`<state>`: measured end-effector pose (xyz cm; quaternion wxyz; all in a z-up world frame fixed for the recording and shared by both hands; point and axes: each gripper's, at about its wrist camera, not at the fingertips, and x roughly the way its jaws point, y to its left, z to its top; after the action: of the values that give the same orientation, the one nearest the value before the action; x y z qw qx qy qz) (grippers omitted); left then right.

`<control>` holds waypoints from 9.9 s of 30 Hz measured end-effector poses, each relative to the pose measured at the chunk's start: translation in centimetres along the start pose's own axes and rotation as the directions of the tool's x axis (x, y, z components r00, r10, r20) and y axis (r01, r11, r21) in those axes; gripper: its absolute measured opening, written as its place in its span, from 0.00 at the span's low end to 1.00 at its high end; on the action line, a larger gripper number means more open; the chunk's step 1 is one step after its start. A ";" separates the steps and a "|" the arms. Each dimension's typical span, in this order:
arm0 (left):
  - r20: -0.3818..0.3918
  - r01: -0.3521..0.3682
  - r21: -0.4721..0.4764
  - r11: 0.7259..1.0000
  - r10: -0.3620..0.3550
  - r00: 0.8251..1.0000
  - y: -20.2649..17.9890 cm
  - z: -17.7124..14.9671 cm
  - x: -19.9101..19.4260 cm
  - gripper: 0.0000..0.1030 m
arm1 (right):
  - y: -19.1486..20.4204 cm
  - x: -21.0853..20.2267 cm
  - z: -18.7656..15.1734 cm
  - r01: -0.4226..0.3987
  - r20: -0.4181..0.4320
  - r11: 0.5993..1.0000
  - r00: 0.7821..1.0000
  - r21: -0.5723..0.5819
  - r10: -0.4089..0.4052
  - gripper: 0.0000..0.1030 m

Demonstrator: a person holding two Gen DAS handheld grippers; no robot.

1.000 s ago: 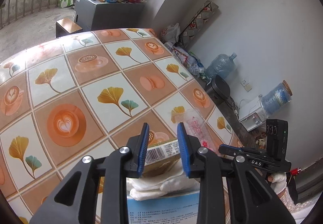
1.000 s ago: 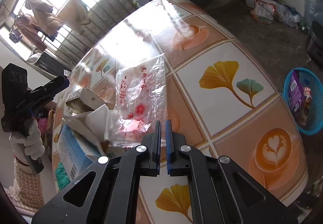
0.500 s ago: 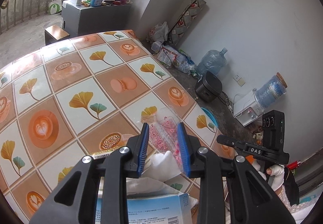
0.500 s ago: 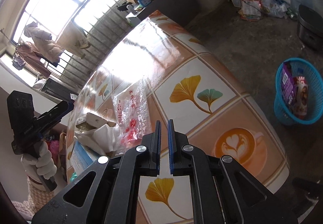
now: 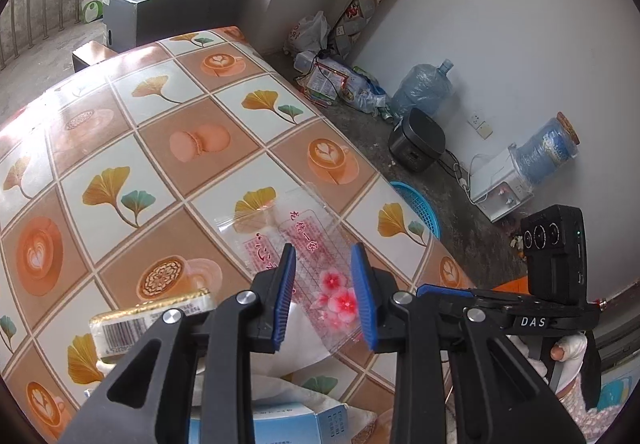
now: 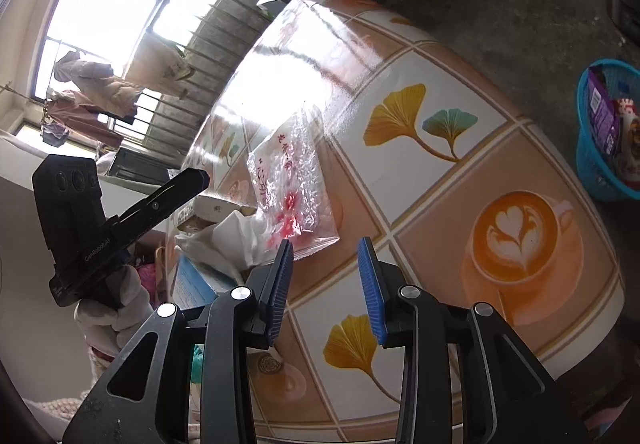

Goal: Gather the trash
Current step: 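Close the left gripper on the clear bag beside the right gripper, then open the left gripper, leaving the clear bag in the right gripper, then close the left gripper on the gold-wrapped snack bar on the table, then carry the gold bar and the clear bag over the blue wastebasket, then open both grippers to drop the bar and clear bag into the wastebasket, then move both tools back toward the table, then close the right gripper on the white-blue medicine box while the left reaches the teal bag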

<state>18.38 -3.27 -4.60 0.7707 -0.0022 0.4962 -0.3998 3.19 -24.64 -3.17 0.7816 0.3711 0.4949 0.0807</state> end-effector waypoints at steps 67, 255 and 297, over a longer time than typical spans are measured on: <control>0.112 0.054 -0.097 0.994 -0.043 0.993 4.2 1.9 -6.4 0.12 | -3.2 -0.4 3.5 -0.257 0.278 0.934 0.942 0.249 0.185 0.01; 0.462 -0.142 -0.135 0.981 0.189 0.866 1.8 -0.7 -14.0 0.94 | 3.9 -7.3 1.4 0.289 0.593 0.940 0.794 -0.179 -0.132 0.91; 0.185 -0.284 -0.316 0.905 0.352 0.917 9.6 -11.4 -14.5 0.72 | 13.9 3.9 -4.0 -0.068 0.020 0.755 0.994 -0.652 0.107 0.61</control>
<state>12.77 16.73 -3.13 0.8712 -0.0786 0.4459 -0.1896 5.10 -10.79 2.30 0.8707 0.1018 0.3958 0.2734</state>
